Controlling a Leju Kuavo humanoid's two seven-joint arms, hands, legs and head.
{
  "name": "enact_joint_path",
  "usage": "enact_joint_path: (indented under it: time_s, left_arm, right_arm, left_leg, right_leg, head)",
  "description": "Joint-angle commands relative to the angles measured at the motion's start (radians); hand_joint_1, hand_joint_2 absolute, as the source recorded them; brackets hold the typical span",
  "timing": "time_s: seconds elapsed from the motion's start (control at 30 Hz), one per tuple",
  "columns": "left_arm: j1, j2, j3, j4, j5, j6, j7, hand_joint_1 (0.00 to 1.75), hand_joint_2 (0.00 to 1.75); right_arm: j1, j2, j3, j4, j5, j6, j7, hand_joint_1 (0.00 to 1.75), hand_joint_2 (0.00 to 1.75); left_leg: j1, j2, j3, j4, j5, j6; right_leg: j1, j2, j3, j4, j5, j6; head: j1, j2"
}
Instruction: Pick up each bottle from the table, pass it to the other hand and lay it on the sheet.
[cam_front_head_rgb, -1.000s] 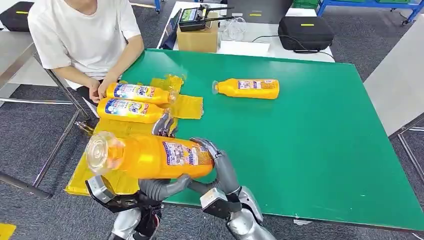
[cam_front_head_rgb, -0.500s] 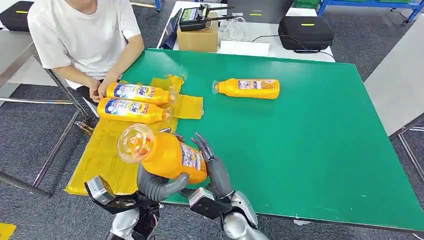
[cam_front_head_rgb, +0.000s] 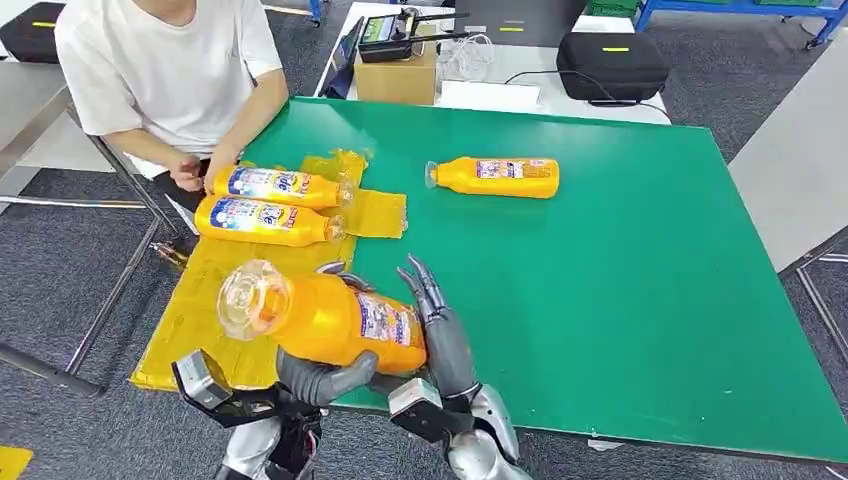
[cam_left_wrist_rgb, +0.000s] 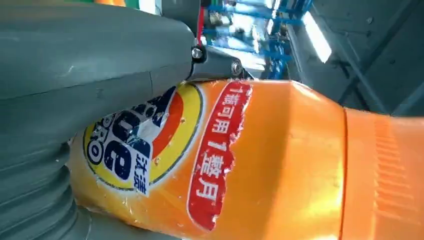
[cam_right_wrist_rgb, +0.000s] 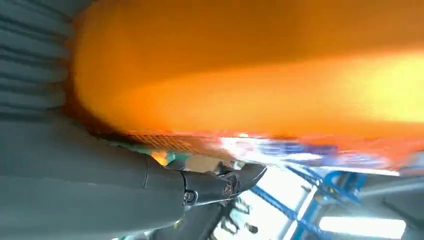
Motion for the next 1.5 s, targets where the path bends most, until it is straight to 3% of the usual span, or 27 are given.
enact_joint_path:
  time_s: [0.03,0.07,0.13,0.2,0.3,0.33,0.4,0.43,0.47,0.6,0.7,0.87,1.0,1.27,1.3,1.33,1.37,1.5]
  left_arm:
    - [-0.029,0.055,0.010,0.068,-0.178,0.173,-0.001,1.75,1.75]
    - [-0.042,0.064,0.016,0.097,-0.331,0.332,0.004,1.75,1.75]
    - [-0.065,0.082,0.046,0.156,-0.394,0.397,0.024,1.75,1.75]
    - [-0.074,0.081,0.098,0.192,-0.383,0.409,0.031,1.75,1.75]
    - [-0.074,0.062,0.173,0.190,-0.235,0.294,0.035,1.75,1.75]
    - [-0.077,0.068,0.163,0.186,-0.358,0.418,0.038,1.75,1.75]
    - [-0.082,0.074,0.153,0.195,-0.415,0.466,0.064,1.75,1.75]
    - [-0.098,0.095,0.121,0.228,-0.609,0.620,0.106,1.75,1.75]
    - [-0.114,0.104,0.109,0.266,-0.684,0.660,0.149,1.75,1.75]
    - [-0.162,0.126,0.096,0.383,-0.807,0.677,0.248,1.75,1.75]
    - [-0.203,0.169,0.060,0.486,-1.062,0.766,0.364,1.75,1.75]
    - [-0.264,0.195,0.089,0.619,-1.177,0.724,0.461,1.75,1.75]
    - [-0.275,0.201,0.094,0.638,-1.184,0.712,0.463,1.75,1.75]
    - [-0.395,0.220,0.115,0.889,-1.249,0.632,0.517,1.75,1.75]
    - [-0.401,0.215,0.121,0.901,-1.240,0.627,0.506,1.61,1.75]
    - [-0.406,0.197,0.146,0.910,-1.184,0.574,0.454,0.52,1.75]
    - [-0.405,0.189,0.156,0.901,-1.148,0.531,0.428,0.02,1.75]
    - [-0.390,0.166,0.174,0.857,-1.054,0.467,0.376,0.00,1.75]
  right_arm:
    - [-0.029,-0.023,-0.032,-0.034,-0.004,-0.035,0.006,0.00,0.00]
    - [-0.019,-0.021,-0.048,-0.041,-0.006,-0.055,0.012,0.00,0.00]
    - [-0.005,-0.025,-0.070,-0.055,-0.003,-0.077,0.024,0.00,0.00]
    - [0.010,-0.029,-0.092,-0.068,-0.018,-0.075,0.033,0.00,0.00]
    - [0.025,-0.035,-0.109,-0.061,-0.024,-0.074,0.032,0.00,0.00]
    - [0.031,-0.026,-0.128,-0.040,-0.030,-0.081,0.027,0.00,0.00]
    - [0.035,-0.022,-0.135,-0.034,-0.034,-0.079,0.022,0.00,0.00]
    - [0.041,-0.017,-0.142,-0.028,-0.040,-0.080,0.012,0.00,0.00]
    - [0.044,-0.016,-0.141,-0.031,-0.040,-0.072,0.011,0.00,0.00]
    - [0.057,-0.017,-0.138,-0.056,-0.041,-0.063,0.009,0.00,0.00]
    - [0.061,-0.019,-0.141,-0.075,-0.045,-0.047,0.011,0.00,0.00]
    - [0.064,-0.014,-0.154,-0.075,-0.055,-0.025,0.020,0.00,0.00]
    - [0.065,-0.013,-0.155,-0.073,-0.055,-0.022,0.020,0.00,0.00]
    - [0.047,-0.010,-0.154,-0.047,-0.074,-0.004,0.017,0.00,0.00]
    - [0.046,-0.011,-0.155,-0.044,-0.076,-0.004,0.017,0.00,0.00]
    - [0.043,-0.012,-0.157,-0.036,-0.078,-0.002,0.016,0.00,0.00]
    - [0.041,-0.013,-0.160,-0.027,-0.082,0.000,0.013,0.00,0.00]
    - [0.034,-0.019,-0.159,-0.007,-0.075,-0.003,-0.001,0.00,0.00]
  left_leg:
    - [0.000,0.001,0.004,-0.003,0.000,0.003]
    - [0.000,0.001,0.004,-0.003,0.000,0.003]
    - [0.000,-0.002,0.002,-0.002,0.001,0.002]
    - [-0.001,-0.002,0.003,-0.003,0.001,0.002]
    - [0.000,0.002,0.004,-0.004,0.000,0.002]
    - [0.001,0.003,0.006,-0.004,0.000,0.003]
    - [0.001,0.001,0.005,-0.003,0.001,0.003]
    - [0.000,-0.001,0.003,-0.002,0.001,0.002]
    - [0.000,-0.001,0.004,-0.003,0.001,0.003]
    - [0.000,-0.001,0.003,-0.003,0.001,0.002]
    - [0.000,0.000,0.004,-0.004,0.001,0.003]
    - [0.001,0.000,0.005,-0.004,0.001,0.003]
    - [0.000,0.002,0.003,-0.002,0.001,0.002]
    - [0.000,0.002,0.006,-0.003,0.001,0.001]
    - [0.000,0.002,0.007,-0.004,0.002,0.003]
    - [0.000,0.002,0.007,-0.003,0.001,0.002]
    - [0.001,0.003,0.007,-0.004,0.002,0.002]
    - [0.000,0.000,0.009,-0.003,0.001,0.002]
  right_leg:
    - [0.001,0.002,0.003,-0.003,0.001,-0.005]
    - [0.001,0.002,0.003,-0.003,0.001,-0.005]
    - [0.001,-0.001,0.002,-0.002,0.000,-0.004]
    - [0.000,-0.002,0.003,-0.002,0.000,-0.003]
    - [0.001,0.002,0.003,-0.003,0.001,-0.004]
    - [0.002,0.003,0.004,-0.004,0.001,-0.006]
    - [0.002,0.000,0.003,-0.003,0.000,-0.005]
    - [0.001,-0.001,0.002,-0.002,0.000,-0.003]
    - [0.001,-0.001,0.003,-0.003,0.000,-0.004]
    - [0.001,-0.002,0.003,-0.003,0.000,-0.004]
    - [0.001,-0.001,0.004,-0.003,0.001,-0.005]
    - [0.002,0.000,0.003,-0.003,0.001,-0.006]
    - [0.001,0.001,0.002,-0.001,0.000,-0.003]
    - [0.001,0.003,0.004,-0.001,0.001,-0.004]
    - [0.001,0.003,0.005,-0.002,0.002,-0.006]
    - [0.001,0.003,0.004,0.000,0.001,-0.004]
    - [0.001,0.003,0.005,-0.001,0.002,-0.005]
    - [0.001,0.001,0.007,0.000,0.001,-0.003]
  head:
    - [0.000,0.000]
    - [0.000,0.000]
    - [-0.001,0.000]
    - [0.000,0.000]
    - [0.000,0.000]
    - [-0.001,0.000]
    - [0.000,0.000]
    - [0.000,0.000]
    - [0.000,0.000]
    - [0.000,0.000]
    - [0.000,0.000]
    - [-0.001,0.000]
    - [0.000,0.000]
    - [0.000,0.000]
    - [0.000,0.000]
    - [-0.001,0.000]
    - [0.000,0.000]
    - [0.000,0.000]
